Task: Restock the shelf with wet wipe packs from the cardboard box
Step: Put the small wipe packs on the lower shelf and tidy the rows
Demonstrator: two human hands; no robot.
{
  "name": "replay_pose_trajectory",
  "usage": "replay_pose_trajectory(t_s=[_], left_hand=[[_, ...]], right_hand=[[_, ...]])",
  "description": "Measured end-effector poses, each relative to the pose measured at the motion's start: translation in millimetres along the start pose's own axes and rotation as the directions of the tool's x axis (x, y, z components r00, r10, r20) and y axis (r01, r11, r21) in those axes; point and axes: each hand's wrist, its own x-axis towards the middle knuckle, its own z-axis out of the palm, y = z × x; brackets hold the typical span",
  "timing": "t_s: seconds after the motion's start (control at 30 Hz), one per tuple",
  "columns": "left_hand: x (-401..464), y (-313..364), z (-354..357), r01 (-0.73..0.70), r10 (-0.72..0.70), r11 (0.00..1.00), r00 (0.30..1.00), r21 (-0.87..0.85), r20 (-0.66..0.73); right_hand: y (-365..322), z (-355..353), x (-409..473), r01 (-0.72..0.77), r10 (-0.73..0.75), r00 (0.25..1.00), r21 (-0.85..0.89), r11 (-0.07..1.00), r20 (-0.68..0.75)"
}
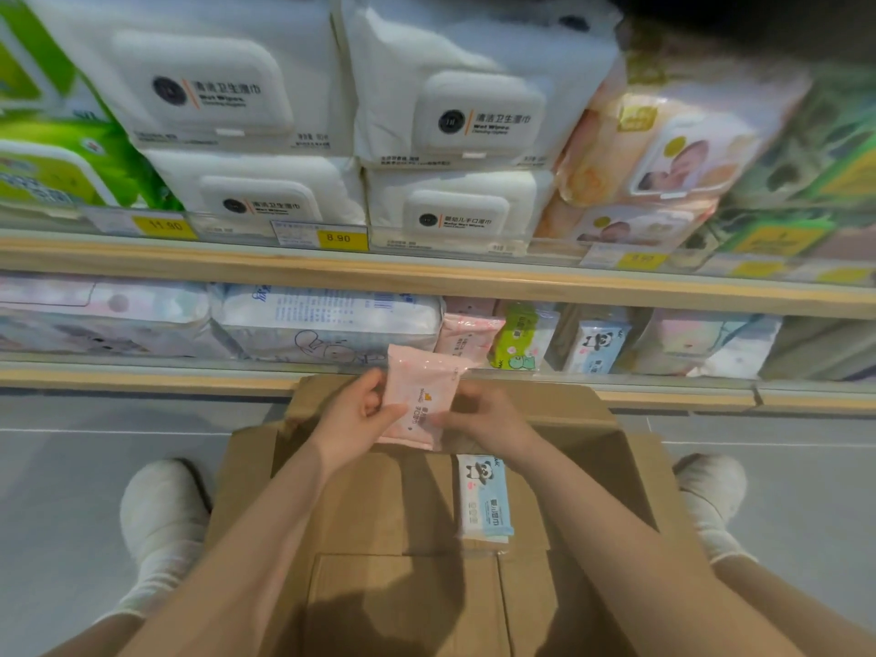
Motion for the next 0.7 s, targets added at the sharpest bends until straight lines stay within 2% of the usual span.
replay_pose_trajectory(t_s=[0.1, 0.2, 0.23, 0.3, 0.37, 0.4, 0.53, 0.6, 0.7], left_hand=[[-1, 9, 7, -0.025, 0.025, 1.000, 0.999, -0.015, 0.032], [0, 14, 13, -0.038, 0.038, 0.999, 0.998, -0.014, 0.055], [-1, 15, 14, -0.053, 0.051, 0.998, 0.998, 0.031, 0.045], [0, 12, 13, -0.083, 0.092, 0.967, 0.995, 0.239, -0.026], [0, 4, 9, -0.105, 0.147, 0.859, 0.988, 0.501, -0.046], [-1, -2, 7, -0.119, 0.160, 0.813, 0.987, 0.569, -0.022], [-6, -21, 6, -0.198, 0.170, 0.705, 0.979, 0.681, 0.108], [-5, -25, 8, -0.207, 0.197, 0.661, 0.975, 0.721, 0.099], [-3, -26, 8, -0.198, 0.207, 0.665, 0.975, 0.720, 0.078]], right_hand=[[1, 0, -3, 0.046, -0.041, 0.995, 0.055, 0.997, -0.086], [3, -6, -9, 0.074, -0.073, 0.992, 0.009, 0.997, -0.104], [3, -10, -11, 0.092, -0.093, 0.989, -0.013, 0.996, -0.112], [3, -20, -15, 0.111, -0.120, 0.982, -0.071, 0.991, -0.143], [1, -32, -19, 0.117, -0.139, 0.971, -0.122, 0.986, -0.195], [-2, -38, -21, 0.120, -0.155, 0.961, -0.157, 0.980, -0.229], [-8, -61, -17, 0.111, -0.210, 0.903, -0.271, 0.956, -0.374], [-9, -66, -6, 0.116, -0.235, 0.886, -0.300, 0.947, -0.401], [-5, -65, 18, 0.070, -0.212, 0.891, -0.342, 0.937, -0.401]])
